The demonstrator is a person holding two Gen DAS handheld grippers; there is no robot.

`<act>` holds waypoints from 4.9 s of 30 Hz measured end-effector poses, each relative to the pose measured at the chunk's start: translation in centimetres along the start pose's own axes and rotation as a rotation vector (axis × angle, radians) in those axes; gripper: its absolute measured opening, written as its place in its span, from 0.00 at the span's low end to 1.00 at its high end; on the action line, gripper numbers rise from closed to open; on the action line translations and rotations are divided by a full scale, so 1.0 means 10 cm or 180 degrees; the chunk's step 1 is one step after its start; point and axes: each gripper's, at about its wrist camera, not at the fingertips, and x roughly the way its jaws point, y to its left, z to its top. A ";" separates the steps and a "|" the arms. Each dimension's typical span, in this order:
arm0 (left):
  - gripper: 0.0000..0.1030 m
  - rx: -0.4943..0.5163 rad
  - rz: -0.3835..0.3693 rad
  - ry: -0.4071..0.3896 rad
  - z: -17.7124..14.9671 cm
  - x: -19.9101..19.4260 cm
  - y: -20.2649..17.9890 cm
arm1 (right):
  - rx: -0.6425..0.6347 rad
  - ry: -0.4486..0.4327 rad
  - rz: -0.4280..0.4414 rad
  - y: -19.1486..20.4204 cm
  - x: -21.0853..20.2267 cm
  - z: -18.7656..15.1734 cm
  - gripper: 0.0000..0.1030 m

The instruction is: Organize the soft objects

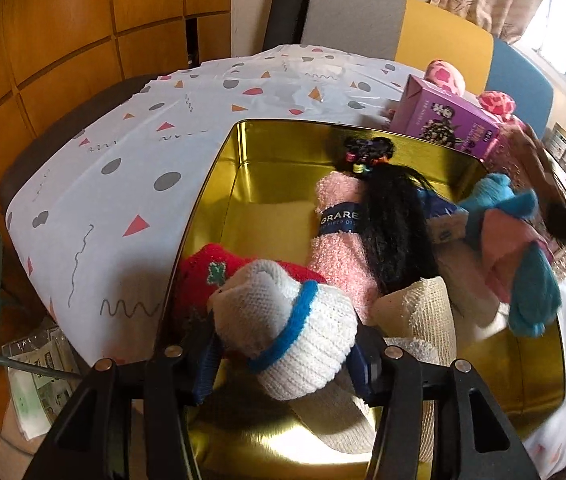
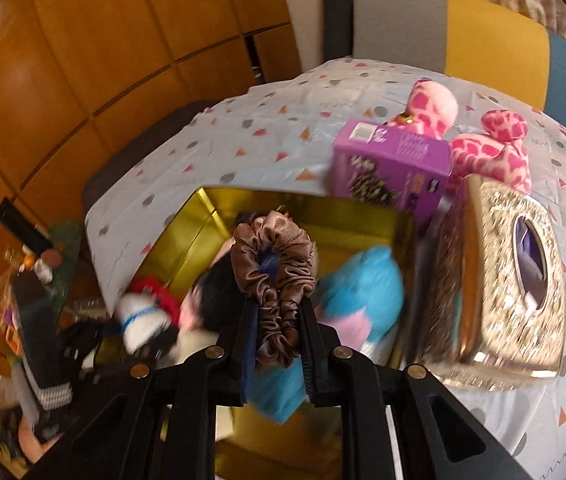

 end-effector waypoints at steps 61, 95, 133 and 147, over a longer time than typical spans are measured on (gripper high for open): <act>0.98 -0.0116 0.0142 -0.0576 -0.02 -0.66 -0.07 | 0.0069 0.0045 -0.0461 0.08 0.57 -0.39 0.40; 1.00 0.0002 0.0206 -0.0870 -0.33 -1.14 -0.42 | 0.0429 -0.0760 -0.1202 0.10 -0.35 -1.07 0.65; 1.00 0.0002 0.0154 -0.0772 -0.35 -1.07 -0.43 | 0.0418 -0.0735 -0.1190 0.11 -0.31 -1.07 0.65; 1.00 0.0009 0.0150 -0.0754 -0.35 -1.06 -0.44 | 0.0415 -0.0734 -0.1191 0.11 -0.30 -1.06 0.65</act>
